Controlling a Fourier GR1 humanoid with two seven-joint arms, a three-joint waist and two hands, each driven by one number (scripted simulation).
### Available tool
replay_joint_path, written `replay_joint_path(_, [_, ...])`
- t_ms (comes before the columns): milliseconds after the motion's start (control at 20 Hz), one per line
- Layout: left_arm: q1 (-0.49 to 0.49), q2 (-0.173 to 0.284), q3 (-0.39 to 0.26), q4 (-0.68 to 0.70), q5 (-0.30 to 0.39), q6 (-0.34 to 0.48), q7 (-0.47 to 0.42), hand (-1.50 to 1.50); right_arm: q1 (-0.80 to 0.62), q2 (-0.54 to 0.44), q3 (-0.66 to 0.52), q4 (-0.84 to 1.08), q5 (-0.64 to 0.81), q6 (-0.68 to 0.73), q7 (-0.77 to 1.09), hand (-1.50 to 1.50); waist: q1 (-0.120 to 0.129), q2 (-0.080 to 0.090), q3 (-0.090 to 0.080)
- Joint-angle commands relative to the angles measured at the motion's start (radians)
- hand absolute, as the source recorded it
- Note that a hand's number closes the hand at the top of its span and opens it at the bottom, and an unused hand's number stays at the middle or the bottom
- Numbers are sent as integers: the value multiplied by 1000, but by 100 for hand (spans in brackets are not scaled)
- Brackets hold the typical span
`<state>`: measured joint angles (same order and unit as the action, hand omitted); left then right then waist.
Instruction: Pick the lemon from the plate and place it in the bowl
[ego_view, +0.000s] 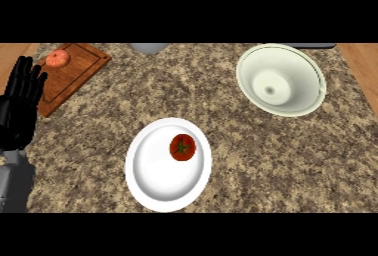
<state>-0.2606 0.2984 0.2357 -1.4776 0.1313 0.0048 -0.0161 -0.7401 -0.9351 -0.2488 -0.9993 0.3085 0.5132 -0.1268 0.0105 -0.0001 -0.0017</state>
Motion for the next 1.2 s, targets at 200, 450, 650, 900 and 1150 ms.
replay_joint_path(200, [10,8,-1,-41,6,-9,43,0,-50,197,128,-42,76,-51,144,150,3,1,2])
replay_joint_path(450, [29,-12,-17,-99,-4,3,40,0,-98,310,183,22,139,-115,171,150,9,2,2])
replay_joint_path(650, [-55,1,-3,15,-6,-1,24,0,-153,392,232,145,249,-249,174,150,14,8,2])
replay_joint_path(900, [-72,28,27,13,31,-22,61,0,-123,441,242,313,334,-379,167,150,17,11,2])
replay_joint_path(1150, [-3,-28,-11,-5,-19,3,-25,0,-159,517,168,474,289,-438,158,-150,18,11,2])
